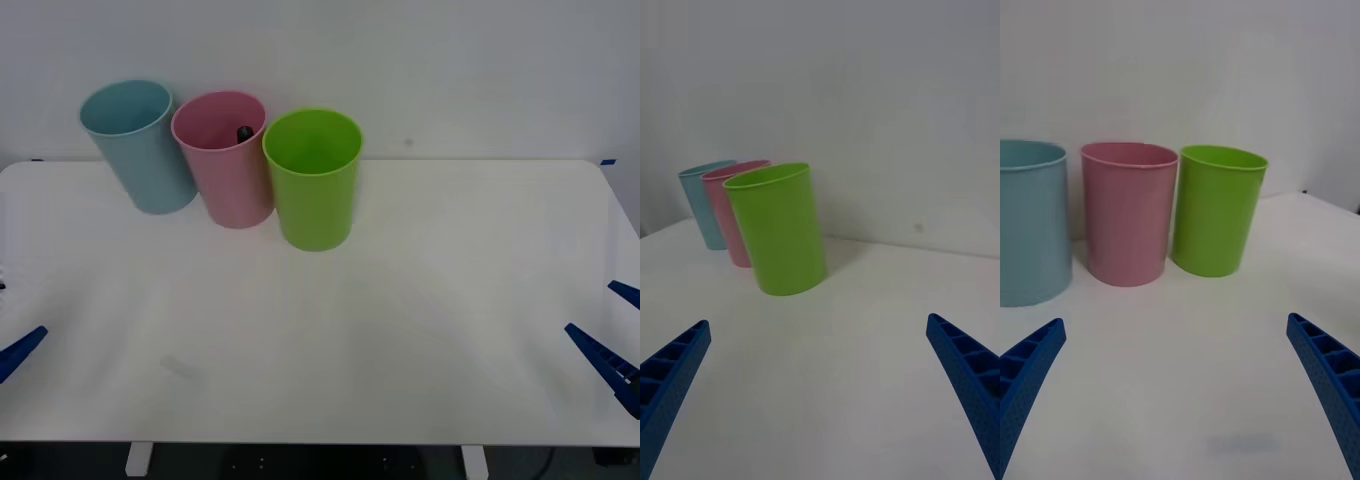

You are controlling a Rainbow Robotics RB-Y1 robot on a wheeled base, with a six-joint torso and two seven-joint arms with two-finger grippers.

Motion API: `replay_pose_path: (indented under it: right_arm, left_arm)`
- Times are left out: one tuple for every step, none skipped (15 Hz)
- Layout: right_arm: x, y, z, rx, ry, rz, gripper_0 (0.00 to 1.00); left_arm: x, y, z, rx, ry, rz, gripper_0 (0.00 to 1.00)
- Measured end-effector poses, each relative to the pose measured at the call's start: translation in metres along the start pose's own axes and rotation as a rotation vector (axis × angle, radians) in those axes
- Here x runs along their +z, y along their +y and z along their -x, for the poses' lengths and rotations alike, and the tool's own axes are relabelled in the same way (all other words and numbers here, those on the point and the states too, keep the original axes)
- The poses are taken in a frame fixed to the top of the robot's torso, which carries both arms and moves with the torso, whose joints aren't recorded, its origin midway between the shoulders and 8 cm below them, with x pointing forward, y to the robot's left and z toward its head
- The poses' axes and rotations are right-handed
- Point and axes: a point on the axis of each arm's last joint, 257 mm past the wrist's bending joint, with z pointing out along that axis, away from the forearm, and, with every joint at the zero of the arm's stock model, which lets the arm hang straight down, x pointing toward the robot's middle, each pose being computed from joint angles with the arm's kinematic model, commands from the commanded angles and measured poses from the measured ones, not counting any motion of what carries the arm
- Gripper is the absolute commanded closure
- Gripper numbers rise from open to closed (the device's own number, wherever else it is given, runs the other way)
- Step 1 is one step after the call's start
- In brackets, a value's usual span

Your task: Grasp the object on the table and drop it into the matching bin: aluminum can to the light blue bin, PET bottle to the pink bin.

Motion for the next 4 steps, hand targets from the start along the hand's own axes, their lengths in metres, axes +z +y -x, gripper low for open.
replay_pose_path:
  right_arm:
    - [0.0000,0.0000,0.0000,0.000,0.000,0.000,0.00]
    - [0.0000,0.0000,0.0000,0.000,0.000,0.000,0.00]
    - [0.0000,0.0000,0.0000,0.000,0.000,0.000,0.00]
    - [0.0000,0.0000,0.0000,0.000,0.000,0.000,0.00]
  left_arm:
    - [0.0006,-0.0022,-0.0023,-0.008,0.003,-0.005,0.00]
    - [0.0010,-0.0033,-0.0036,-0.011,0.006,-0.008,0.00]
    - [0.0010,-0.0034,-0.0039,-0.012,0.006,-0.008,0.00]
    - [0.0011,-0.0035,-0.0040,-0.012,0.006,-0.008,0.00]
